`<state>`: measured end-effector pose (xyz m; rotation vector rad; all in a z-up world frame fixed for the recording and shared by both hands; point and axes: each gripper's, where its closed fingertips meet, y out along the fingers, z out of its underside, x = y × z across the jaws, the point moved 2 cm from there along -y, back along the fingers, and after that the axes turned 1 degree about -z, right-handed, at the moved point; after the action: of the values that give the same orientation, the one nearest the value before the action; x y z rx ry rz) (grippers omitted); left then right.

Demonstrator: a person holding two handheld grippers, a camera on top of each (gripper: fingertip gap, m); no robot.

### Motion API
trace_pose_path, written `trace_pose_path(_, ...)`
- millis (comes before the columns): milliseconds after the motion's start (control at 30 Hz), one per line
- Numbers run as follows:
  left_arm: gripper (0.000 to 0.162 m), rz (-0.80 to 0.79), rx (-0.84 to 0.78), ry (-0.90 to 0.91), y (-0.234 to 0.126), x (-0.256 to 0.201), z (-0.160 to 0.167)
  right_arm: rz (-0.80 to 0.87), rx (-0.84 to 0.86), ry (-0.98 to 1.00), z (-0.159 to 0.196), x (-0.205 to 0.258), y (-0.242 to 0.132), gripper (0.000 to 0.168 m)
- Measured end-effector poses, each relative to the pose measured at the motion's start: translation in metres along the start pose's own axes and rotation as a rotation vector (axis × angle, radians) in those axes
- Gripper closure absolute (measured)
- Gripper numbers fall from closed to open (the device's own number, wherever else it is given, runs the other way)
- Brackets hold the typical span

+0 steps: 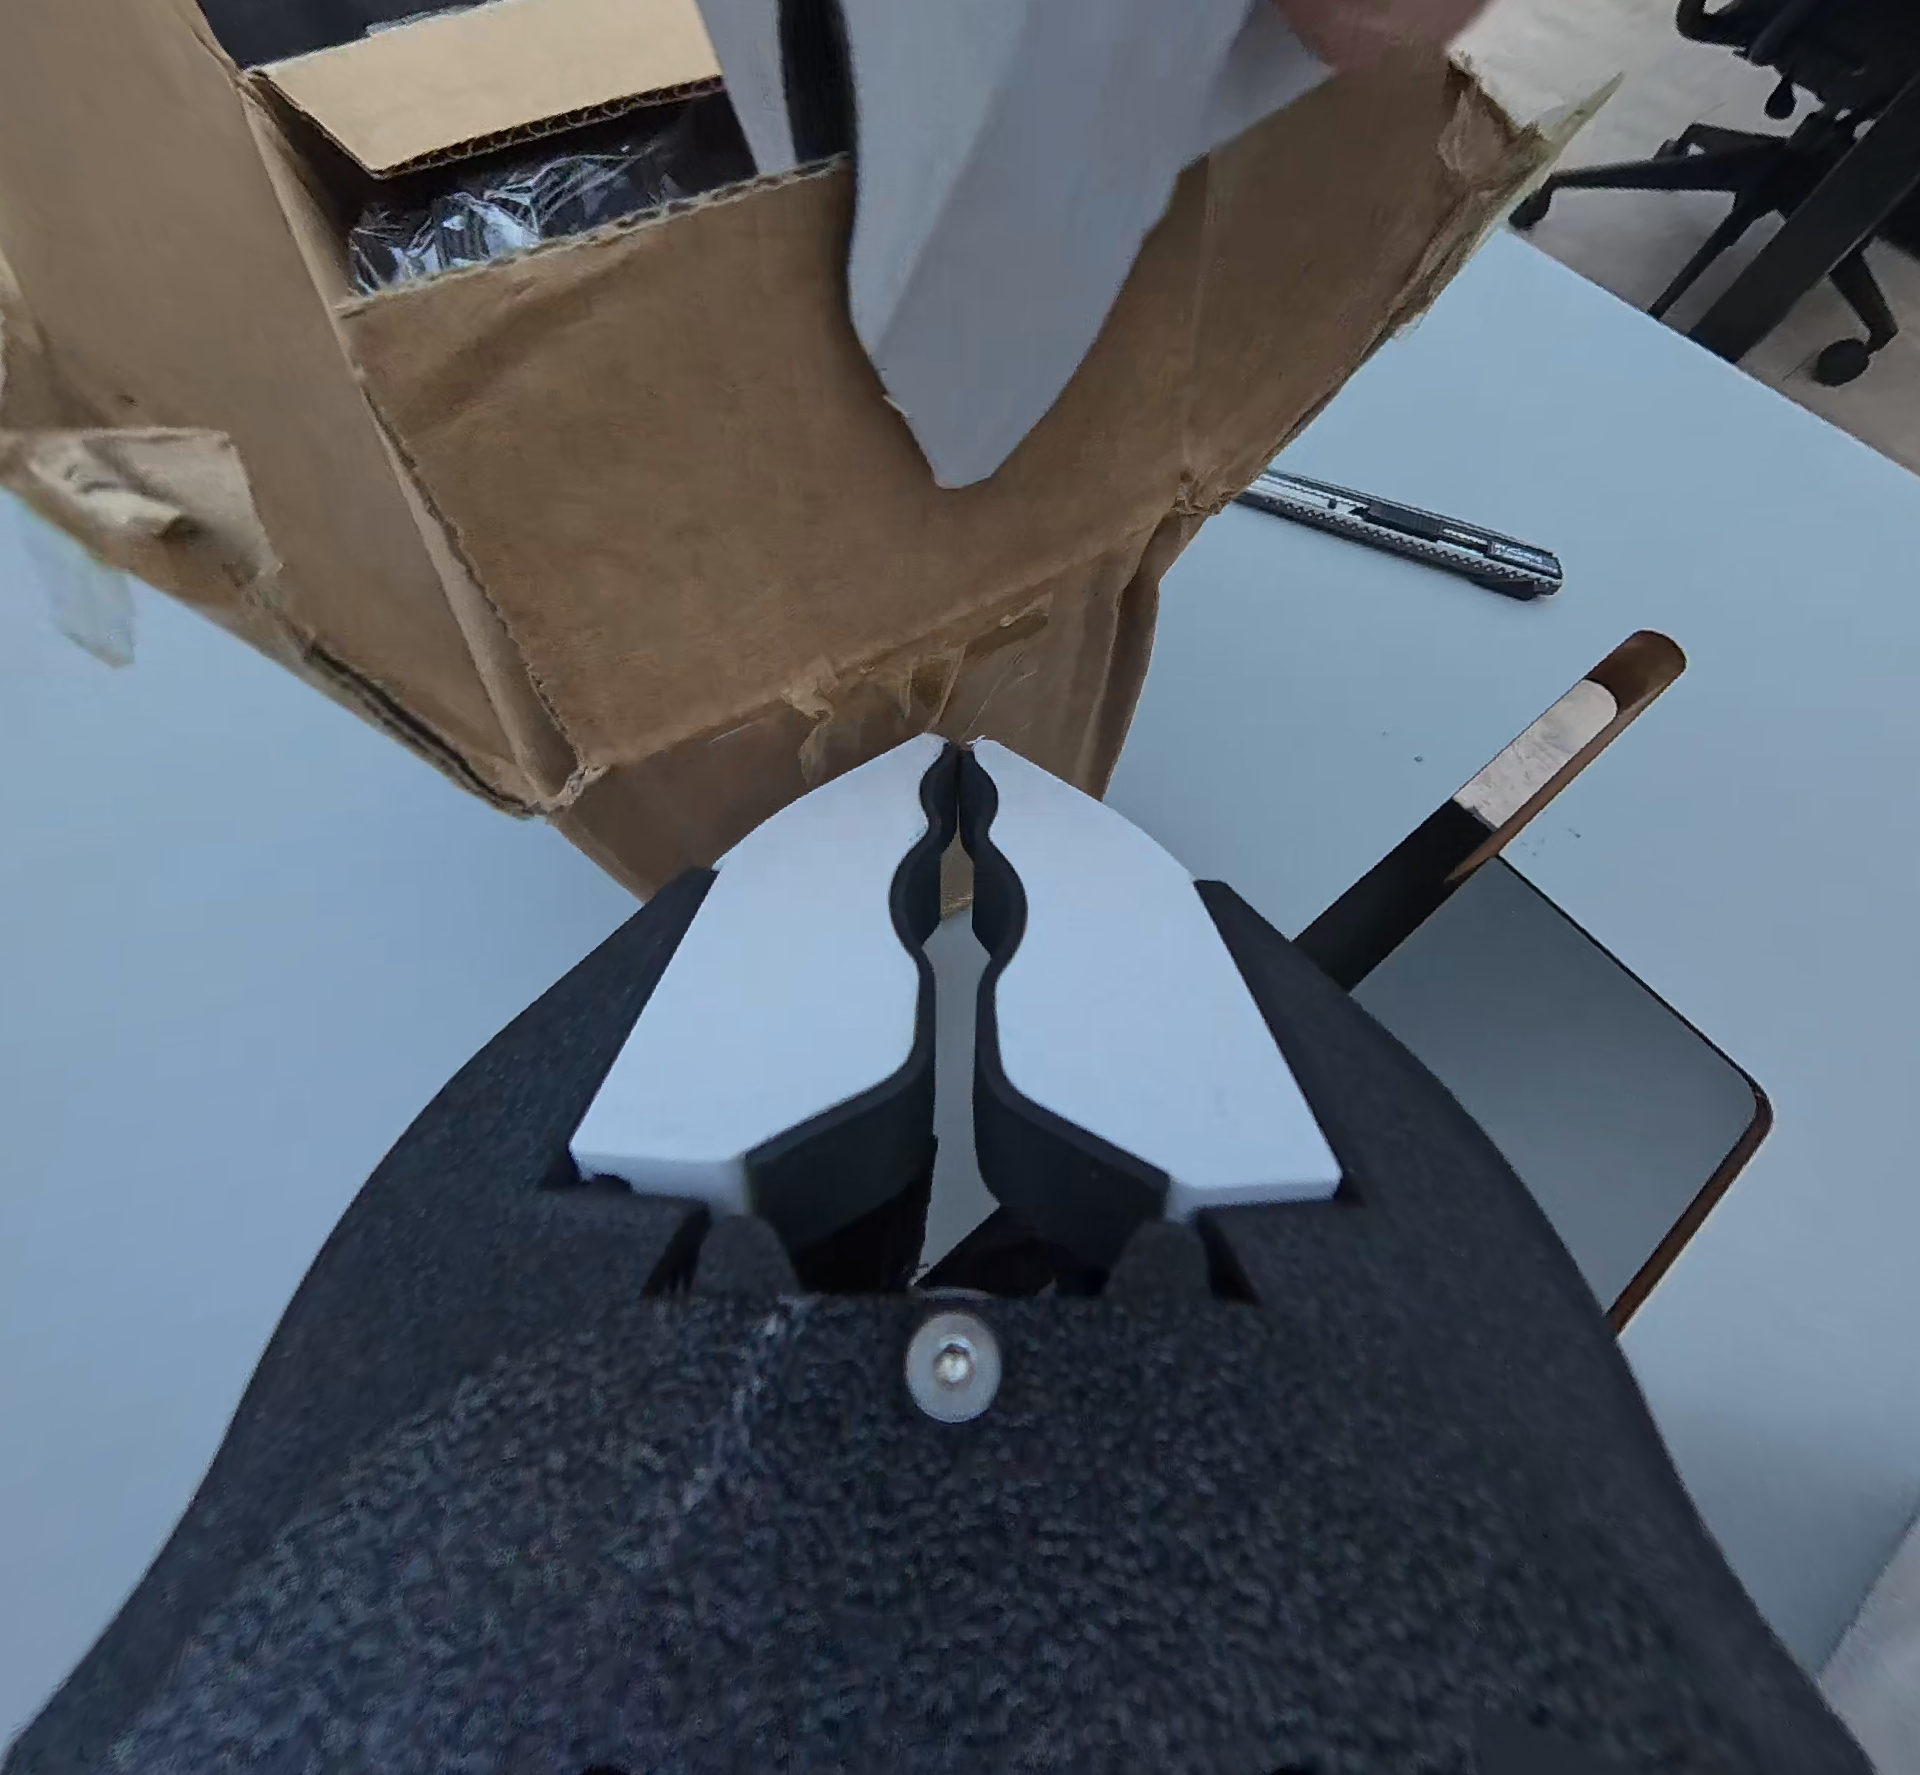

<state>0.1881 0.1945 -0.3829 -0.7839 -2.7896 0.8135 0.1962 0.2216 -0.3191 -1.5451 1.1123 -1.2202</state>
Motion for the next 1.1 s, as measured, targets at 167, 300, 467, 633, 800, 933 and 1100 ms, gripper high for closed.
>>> trace_pose_path(167,0.162,0.038,-0.045,-0.102,0.000,-0.001,0.000,0.431,-0.086,-0.043,0.006,0.016,0.003,0.166)
trace_pose_path(300,0.162,0.102,-0.050,-0.159,0.001,-0.001,-0.001,0.798,-0.144,-0.122,0.008,0.029,0.012,0.166)
trace_pose_path(467,0.162,0.184,-0.036,-0.230,0.001,0.000,-0.001,1.047,-0.165,-0.267,0.010,0.037,0.025,0.164)
trace_pose_path(633,0.162,0.166,-0.034,-0.120,-0.023,0.018,0.001,1.130,-0.184,-0.346,0.008,0.040,0.034,0.161)
trace_pose_path(800,0.162,0.137,-0.136,0.017,-0.081,0.034,-0.023,1.148,-0.188,-0.320,0.010,0.040,0.041,0.156)
trace_pose_path(933,0.162,0.145,0.012,0.152,-0.059,0.019,-0.035,1.139,-0.186,-0.305,0.006,0.041,0.041,0.156)
trace_pose_path(1100,0.162,0.156,0.046,0.129,-0.044,0.018,-0.023,1.041,-0.248,-0.338,0.008,0.059,0.018,0.141)
